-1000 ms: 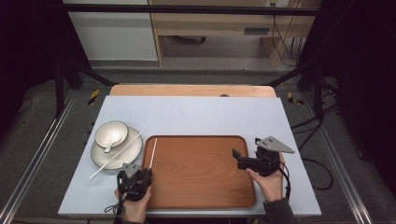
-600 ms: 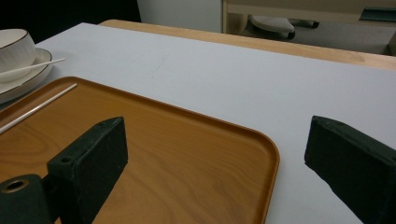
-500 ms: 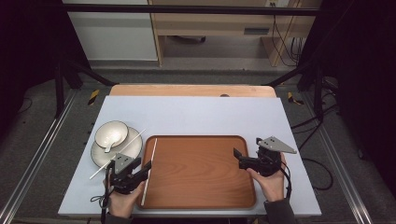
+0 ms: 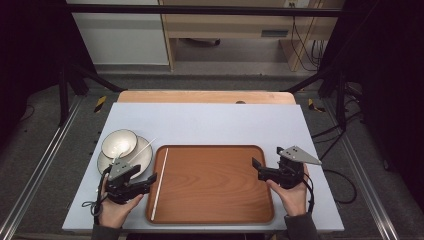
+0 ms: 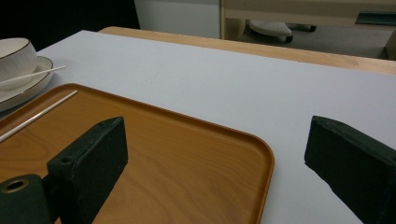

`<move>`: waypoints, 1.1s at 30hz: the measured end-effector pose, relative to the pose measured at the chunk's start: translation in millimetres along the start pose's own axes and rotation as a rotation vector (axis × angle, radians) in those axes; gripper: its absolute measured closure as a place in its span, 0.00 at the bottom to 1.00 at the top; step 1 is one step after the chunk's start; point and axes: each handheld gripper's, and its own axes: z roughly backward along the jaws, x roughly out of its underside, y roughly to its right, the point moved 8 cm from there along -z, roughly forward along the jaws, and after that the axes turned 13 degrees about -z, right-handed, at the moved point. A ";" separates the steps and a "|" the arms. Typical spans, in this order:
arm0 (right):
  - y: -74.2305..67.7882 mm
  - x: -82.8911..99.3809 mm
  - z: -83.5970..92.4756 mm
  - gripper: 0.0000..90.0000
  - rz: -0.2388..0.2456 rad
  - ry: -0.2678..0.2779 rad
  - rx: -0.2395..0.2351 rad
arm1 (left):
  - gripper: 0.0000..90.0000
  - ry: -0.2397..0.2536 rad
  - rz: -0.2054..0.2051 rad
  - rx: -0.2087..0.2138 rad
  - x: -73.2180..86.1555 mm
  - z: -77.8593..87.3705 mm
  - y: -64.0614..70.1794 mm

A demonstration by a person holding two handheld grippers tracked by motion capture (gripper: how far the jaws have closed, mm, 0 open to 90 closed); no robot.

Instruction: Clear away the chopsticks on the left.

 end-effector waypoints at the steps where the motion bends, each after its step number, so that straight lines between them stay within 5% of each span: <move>1: 0.2 0.0 0.0 0.07 -0.001 0.000 0.000 | 0.33 -0.004 -0.012 0.002 1.4 1.1 -2.0; 5: 0.9 1.1 -0.6 0.07 0.002 -0.004 0.004 | 0.30 -0.011 -0.077 -0.002 9.6 8.6 -8.8; 14: -0.3 4.7 -4.7 0.07 0.009 -0.019 0.007 | 0.26 -0.007 -0.079 -0.005 24.2 18.0 -25.3; 16: 0.3 5.3 -5.0 0.07 0.012 -0.022 0.007 | 0.26 -0.036 -0.116 -0.011 30.7 18.8 -32.3; 33: -0.8 6.5 -7.6 0.07 0.019 -0.027 0.008 | 0.40 -0.119 -0.108 -0.064 50.7 11.4 -79.2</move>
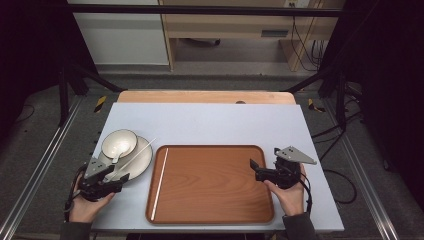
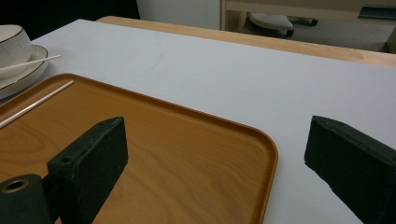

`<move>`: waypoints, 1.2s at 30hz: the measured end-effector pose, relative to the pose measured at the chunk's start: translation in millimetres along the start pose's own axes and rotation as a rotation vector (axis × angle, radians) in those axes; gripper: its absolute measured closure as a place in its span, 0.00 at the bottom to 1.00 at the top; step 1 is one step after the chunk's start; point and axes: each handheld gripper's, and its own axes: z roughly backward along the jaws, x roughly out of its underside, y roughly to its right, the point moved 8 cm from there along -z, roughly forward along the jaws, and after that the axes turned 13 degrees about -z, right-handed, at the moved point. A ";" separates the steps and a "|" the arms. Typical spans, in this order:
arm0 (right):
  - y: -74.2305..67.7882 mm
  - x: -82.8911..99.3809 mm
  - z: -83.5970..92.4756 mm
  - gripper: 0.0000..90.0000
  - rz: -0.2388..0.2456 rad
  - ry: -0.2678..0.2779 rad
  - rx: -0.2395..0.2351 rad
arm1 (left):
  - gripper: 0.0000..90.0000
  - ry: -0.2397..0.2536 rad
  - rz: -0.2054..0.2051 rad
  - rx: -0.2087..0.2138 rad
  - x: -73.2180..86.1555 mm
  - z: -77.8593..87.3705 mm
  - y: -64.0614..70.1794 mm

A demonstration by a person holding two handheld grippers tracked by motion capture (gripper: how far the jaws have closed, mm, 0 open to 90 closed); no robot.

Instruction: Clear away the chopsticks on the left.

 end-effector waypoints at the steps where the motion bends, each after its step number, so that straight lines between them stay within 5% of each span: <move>1: -0.9 0.0 -0.2 0.07 -0.007 0.000 -0.004 | 0.42 0.001 -0.002 -0.003 -0.3 -1.6 -2.4; 19: -0.8 1.0 -1.3 0.07 -0.005 -0.006 0.000 | 0.76 -0.074 -0.028 0.058 3.5 -24.1 -9.8; 36: -0.5 1.3 -1.7 0.07 0.002 -0.005 0.002 | 0.93 -0.079 0.014 0.074 1.6 -23.0 -5.7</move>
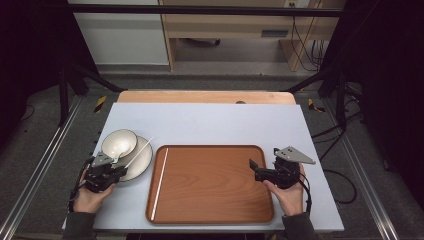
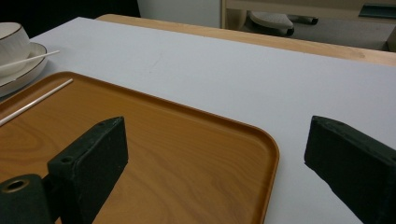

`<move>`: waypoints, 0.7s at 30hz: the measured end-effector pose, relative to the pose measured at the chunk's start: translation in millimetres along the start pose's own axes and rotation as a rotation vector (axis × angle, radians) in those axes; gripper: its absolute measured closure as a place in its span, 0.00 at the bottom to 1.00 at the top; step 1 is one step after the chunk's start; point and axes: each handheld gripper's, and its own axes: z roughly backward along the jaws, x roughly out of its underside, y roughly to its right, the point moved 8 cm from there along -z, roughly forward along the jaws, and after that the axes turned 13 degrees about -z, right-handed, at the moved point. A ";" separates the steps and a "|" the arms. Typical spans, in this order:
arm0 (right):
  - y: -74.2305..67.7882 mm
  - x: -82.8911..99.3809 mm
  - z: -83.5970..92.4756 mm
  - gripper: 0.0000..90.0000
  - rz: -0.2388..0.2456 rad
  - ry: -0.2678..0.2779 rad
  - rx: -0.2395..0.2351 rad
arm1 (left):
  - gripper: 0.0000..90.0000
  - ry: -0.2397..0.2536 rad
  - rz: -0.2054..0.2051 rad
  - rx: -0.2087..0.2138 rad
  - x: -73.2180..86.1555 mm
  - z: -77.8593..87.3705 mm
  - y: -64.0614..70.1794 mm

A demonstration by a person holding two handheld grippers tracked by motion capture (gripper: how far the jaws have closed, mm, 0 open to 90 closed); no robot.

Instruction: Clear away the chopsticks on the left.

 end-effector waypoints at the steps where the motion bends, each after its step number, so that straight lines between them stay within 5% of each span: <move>1: 0.0 0.0 0.0 0.07 0.000 0.000 0.000 | 0.93 -0.002 0.001 -0.001 0.0 0.1 0.3; 21: 1.8 1.8 0.0 0.07 -0.002 -0.006 -0.004 | 0.93 0.081 0.029 -0.015 -17.5 13.9 16.8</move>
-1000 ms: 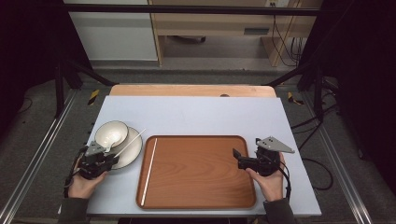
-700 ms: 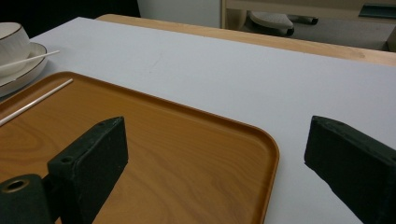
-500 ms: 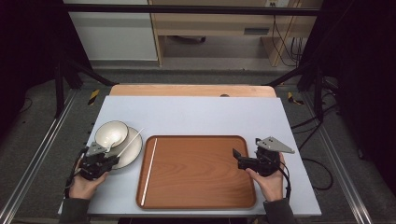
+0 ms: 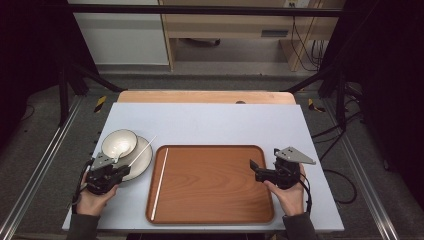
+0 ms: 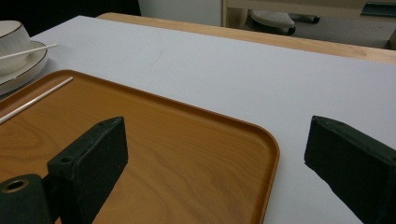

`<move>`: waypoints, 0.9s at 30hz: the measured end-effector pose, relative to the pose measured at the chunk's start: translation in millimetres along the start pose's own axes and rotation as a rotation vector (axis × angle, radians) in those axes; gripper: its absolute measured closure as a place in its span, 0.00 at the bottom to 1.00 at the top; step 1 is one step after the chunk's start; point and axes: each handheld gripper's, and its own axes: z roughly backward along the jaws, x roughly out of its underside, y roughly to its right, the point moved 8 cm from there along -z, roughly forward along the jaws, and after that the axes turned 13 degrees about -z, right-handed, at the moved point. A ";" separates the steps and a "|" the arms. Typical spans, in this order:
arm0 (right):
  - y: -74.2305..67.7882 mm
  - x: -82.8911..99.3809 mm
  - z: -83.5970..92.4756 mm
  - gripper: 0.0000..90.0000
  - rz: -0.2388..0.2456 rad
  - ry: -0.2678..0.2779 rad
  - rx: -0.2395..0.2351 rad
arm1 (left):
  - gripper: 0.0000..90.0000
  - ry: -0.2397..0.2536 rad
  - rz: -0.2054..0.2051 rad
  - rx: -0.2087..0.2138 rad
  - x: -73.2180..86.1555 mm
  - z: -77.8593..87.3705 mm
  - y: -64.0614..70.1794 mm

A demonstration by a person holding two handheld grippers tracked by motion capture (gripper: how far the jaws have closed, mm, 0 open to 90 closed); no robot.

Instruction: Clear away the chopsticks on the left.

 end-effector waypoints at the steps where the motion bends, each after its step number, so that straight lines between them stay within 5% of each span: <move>1: 0.0 0.0 0.0 0.07 0.000 0.000 0.000 | 0.93 0.006 -0.004 0.000 -1.4 1.0 1.6; 14: 0.7 -0.6 1.0 0.07 -0.001 0.005 0.005 | 0.94 0.071 -0.026 -0.026 -19.8 12.3 28.2; 27: -1.1 -1.5 0.8 0.07 0.004 0.007 0.006 | 0.94 0.112 0.011 -0.064 -31.1 17.0 52.5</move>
